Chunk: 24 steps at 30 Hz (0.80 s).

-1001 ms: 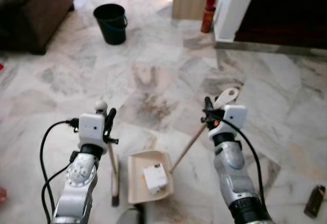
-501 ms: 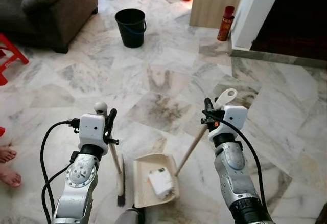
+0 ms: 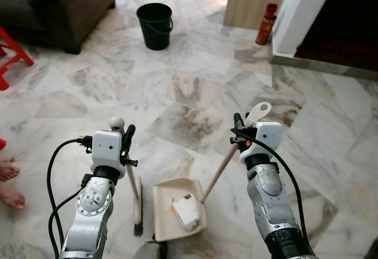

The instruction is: Sweep floor

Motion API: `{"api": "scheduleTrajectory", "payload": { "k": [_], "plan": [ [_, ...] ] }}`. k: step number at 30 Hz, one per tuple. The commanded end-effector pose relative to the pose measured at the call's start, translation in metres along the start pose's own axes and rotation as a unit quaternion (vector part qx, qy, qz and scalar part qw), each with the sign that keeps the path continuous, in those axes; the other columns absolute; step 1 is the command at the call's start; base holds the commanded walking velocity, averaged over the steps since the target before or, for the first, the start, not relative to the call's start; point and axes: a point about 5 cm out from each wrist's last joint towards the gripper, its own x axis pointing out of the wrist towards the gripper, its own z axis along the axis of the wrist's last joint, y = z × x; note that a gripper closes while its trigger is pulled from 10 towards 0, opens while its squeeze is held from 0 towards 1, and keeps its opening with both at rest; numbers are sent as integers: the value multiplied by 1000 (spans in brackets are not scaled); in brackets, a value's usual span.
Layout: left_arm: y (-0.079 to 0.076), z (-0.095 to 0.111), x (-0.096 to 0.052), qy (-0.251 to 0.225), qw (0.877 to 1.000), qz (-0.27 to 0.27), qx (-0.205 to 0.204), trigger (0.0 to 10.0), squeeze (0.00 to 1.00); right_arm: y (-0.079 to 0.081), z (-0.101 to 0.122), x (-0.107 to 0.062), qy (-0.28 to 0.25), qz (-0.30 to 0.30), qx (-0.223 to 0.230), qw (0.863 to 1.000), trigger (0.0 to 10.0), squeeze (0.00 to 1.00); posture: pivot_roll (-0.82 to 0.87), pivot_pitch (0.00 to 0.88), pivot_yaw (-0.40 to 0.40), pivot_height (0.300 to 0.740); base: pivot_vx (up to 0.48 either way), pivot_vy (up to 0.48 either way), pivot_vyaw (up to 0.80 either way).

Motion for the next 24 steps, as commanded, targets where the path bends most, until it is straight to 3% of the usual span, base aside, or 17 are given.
{"api": "scheduleTrajectory", "payload": {
  "k": [1,24],
  "plan": [
    [2,5,-1,-11,1000,3,4,10000,0,4,7,1,-16,7,10,1000,10000,0,143,177,-23,740,262,0,0],
    [4,4,-1,-3,1000,9,12,10000,0,6,5,0,-9,15,21,1000,10000,0,144,187,-22,740,298,0,0]
  ]
}}
